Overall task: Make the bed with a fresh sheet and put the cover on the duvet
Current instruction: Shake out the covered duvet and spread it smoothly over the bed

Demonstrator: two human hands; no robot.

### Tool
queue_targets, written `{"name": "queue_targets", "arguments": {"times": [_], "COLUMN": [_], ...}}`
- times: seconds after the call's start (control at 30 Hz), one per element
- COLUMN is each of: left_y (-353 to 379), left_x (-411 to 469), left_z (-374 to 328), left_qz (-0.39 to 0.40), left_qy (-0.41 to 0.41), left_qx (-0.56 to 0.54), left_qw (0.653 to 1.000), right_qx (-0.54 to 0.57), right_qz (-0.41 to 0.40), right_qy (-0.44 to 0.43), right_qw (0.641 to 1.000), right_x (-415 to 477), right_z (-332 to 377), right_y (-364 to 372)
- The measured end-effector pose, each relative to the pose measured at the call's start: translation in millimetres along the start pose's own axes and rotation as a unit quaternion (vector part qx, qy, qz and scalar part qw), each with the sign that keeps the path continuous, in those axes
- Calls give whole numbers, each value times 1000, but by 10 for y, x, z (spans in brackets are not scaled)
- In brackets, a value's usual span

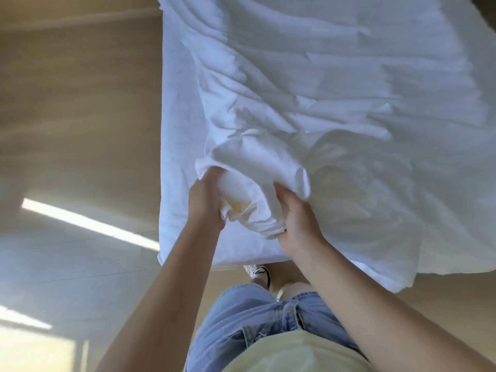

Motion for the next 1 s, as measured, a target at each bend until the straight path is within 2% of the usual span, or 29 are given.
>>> {"name": "queue_targets", "arguments": {"times": [0.1, 0.23, 0.3, 0.4, 0.47, 0.53, 0.63, 0.73, 0.83, 0.93, 1.0], "left_y": [-330, -1237, -1886, -2684, -3043, -3274, -3475, -3788, -4147, -4512, -4666], "left_x": [-82, -222, -255, -251, -145, 2, 262, 521, 773, 888, 944], "left_z": [-449, -1027, -1082, -806, -484, -209, 25, -120, -347, -35, 334], "left_qz": [-27, -78, -95, -82, -106, -105, -45, -39, -68, -114, -105], "left_qy": [85, 171, 166, 140, 109, 72, 34, 63, 83, 47, 14], "left_qx": [-52, -80, -70, -1, 43, 75, 98, 110, 147, 170, 198], "left_qw": [995, 979, 979, 987, 987, 989, 994, 991, 983, 978, 974], "right_qx": [-44, -106, -64, 31, 64, 58, 48, 97, 136, 92, 86], "right_qz": [44, 37, 45, 48, 5, -72, -144, -140, -163, -246, -342], "right_qy": [-27, -27, -12, 38, 52, 56, 54, 12, 4, 48, 114], "right_qw": [998, 993, 997, 998, 997, 994, 987, 985, 977, 964, 929], "right_x": [-189, -382, -443, -518, -535, -508, -381, -234, -151, -133, -56], "right_z": [-72, -225, -367, -742, -1058, -1369, -1791, -2153, -2417, -2781, -2980], "right_y": [208, 261, 214, 124, 95, 121, 227, 357, 510, 587, 578]}}
Point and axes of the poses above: each hand's wrist, its own x-axis towards the middle knuckle, its own y-axis out of the palm, z = x × y, the point moved 1 cm from there along x, towards the middle knuckle
